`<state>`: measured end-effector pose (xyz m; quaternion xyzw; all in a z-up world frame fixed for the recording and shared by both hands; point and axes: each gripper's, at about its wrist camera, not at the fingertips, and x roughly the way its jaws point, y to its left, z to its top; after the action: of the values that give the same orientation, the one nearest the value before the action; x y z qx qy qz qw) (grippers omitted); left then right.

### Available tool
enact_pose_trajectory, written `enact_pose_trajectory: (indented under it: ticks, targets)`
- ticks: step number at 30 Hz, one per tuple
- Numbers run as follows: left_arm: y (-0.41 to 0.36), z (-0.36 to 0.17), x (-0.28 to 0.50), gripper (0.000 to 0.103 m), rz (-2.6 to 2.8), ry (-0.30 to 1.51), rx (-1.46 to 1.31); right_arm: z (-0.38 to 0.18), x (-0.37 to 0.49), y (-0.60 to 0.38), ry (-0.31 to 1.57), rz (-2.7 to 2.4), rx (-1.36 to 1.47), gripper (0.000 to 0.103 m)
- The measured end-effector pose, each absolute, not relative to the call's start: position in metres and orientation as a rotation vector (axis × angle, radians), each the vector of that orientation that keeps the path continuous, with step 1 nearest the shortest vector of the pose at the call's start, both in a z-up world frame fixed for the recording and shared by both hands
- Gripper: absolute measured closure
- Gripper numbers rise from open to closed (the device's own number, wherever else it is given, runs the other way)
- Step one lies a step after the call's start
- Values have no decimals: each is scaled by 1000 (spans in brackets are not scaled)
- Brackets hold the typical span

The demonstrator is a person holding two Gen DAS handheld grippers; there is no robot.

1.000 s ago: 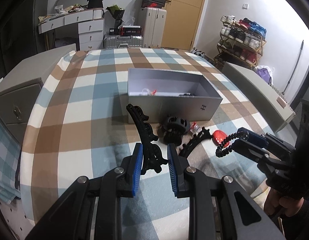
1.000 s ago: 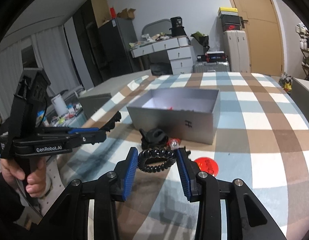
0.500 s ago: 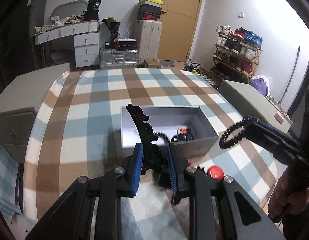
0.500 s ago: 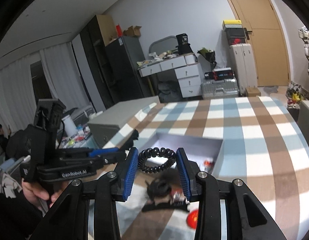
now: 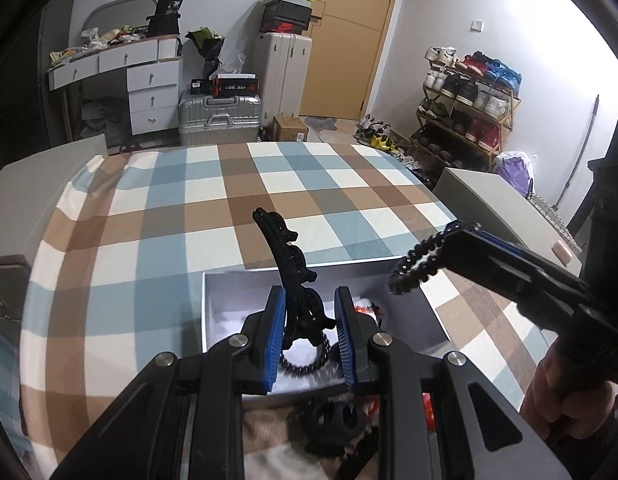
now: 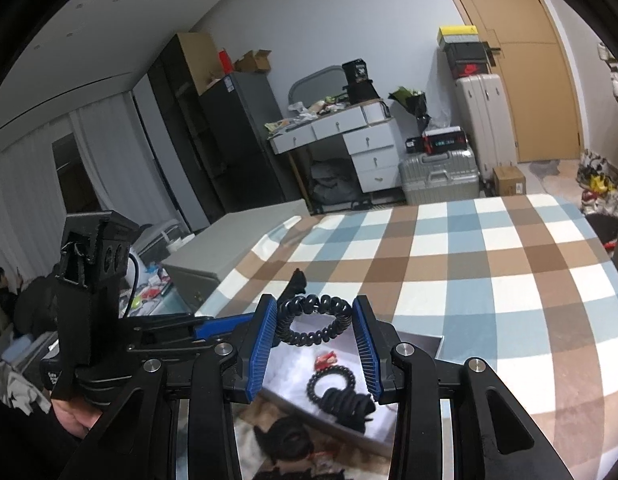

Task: Organize jewelry
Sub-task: 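Carry both held items into the grey box and open both tools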

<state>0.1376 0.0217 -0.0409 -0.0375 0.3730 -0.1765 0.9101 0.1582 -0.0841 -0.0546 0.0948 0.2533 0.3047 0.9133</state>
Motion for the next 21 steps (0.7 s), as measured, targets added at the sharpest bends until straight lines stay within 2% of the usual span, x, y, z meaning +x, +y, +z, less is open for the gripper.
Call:
enact_pose_trajectory:
  ticks: [21]
  targets:
    - [10, -63, 156, 84, -400, 857, -89, -90, 194, -83, 637, 623, 225, 65]
